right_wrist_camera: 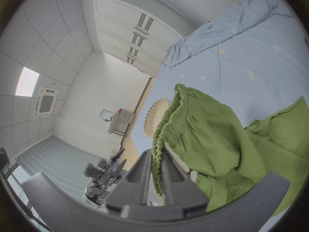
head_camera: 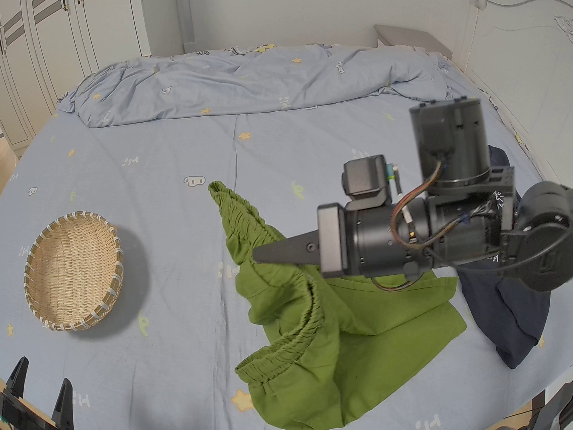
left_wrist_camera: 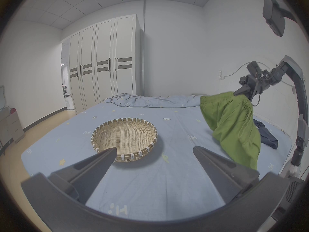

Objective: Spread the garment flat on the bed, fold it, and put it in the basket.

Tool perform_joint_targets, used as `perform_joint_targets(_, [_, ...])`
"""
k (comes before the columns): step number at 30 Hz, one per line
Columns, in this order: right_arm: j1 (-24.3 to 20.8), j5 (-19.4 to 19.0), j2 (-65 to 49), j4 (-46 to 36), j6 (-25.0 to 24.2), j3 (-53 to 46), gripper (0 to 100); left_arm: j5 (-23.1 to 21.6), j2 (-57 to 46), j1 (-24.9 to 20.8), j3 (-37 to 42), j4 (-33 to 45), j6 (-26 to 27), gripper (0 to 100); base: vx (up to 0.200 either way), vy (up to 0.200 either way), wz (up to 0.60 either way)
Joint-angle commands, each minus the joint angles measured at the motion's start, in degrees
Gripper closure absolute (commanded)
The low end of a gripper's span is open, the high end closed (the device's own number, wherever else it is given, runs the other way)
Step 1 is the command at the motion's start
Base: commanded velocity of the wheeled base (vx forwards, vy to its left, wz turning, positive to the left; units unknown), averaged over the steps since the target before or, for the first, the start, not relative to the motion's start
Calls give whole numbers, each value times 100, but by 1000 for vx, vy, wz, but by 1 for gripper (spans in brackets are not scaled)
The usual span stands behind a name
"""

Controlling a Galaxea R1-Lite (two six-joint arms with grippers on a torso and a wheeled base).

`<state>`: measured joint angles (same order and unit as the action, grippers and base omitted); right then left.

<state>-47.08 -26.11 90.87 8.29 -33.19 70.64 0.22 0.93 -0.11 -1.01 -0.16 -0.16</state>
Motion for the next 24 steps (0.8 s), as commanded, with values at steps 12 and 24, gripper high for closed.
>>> perform_joint_targets(12, [6, 10, 1293, 595, 287, -104, 0, 4, -93, 2, 101, -2, -2, 0, 0, 0, 0])
perform_joint_targets(24, [1869, 168, 317, 191, 692, -1352, 0, 4, -93, 2, 101, -2, -2, 0, 0, 0, 0])
